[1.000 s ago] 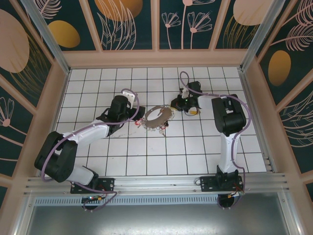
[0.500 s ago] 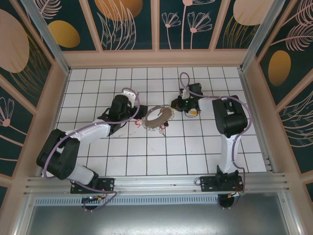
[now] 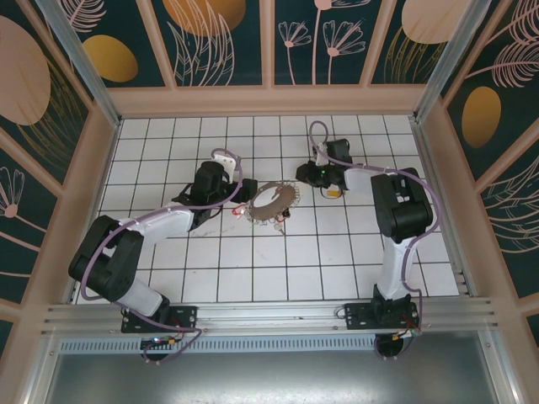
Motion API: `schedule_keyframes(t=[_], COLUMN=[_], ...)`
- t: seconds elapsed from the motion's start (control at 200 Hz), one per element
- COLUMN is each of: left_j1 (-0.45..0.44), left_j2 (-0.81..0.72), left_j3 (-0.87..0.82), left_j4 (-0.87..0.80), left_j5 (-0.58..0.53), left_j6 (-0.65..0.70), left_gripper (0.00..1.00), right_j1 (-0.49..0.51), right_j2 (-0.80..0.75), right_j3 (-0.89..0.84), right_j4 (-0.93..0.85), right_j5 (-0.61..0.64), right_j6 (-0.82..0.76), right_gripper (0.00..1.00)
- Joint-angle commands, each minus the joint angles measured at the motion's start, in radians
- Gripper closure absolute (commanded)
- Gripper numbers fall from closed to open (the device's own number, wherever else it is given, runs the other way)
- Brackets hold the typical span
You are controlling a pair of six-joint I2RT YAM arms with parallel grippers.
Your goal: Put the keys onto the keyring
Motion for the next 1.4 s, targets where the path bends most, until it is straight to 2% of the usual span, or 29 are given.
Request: schedule_keyframes(t=[0.0, 0.31, 0.591, 1.026, 1.391], left_j1=[0.004, 0.006, 0.01, 0.009, 0.009], left_j2=[-0.008, -0.02, -0.015, -0.007, 0.003], left_j3=[0.027, 0.033, 0.039, 0.044, 0.054], left_j4=[-0.009, -0.048, -0.056, -0.066, -0.064], left_j5=[-0.01, -0.016, -0.015, -0.015, 0.008], left_j6=[-0.031, -0.048, -0.048, -0.041, -0.033], left_gripper=[0.19, 0.19, 0.19, 0.19, 0.19], right_j1=[0.021, 0.069, 0.07, 0.075, 0.08], right_j2=[-0.005, 0.083, 0.097, 0.123, 0.122], right_j3=[0.063, 0.169, 0.182, 0.194, 0.218], right_j4=[-0.052, -0.156, -0.217, -0.238, -0.277], right_j5=[0.032, 0.054, 0.068, 0.062, 0.053], right_j6=[-0.047, -0.061, -0.09, -0.088, -0.079], right_gripper=[0.79, 0.79, 0.75, 0.85, 0.88])
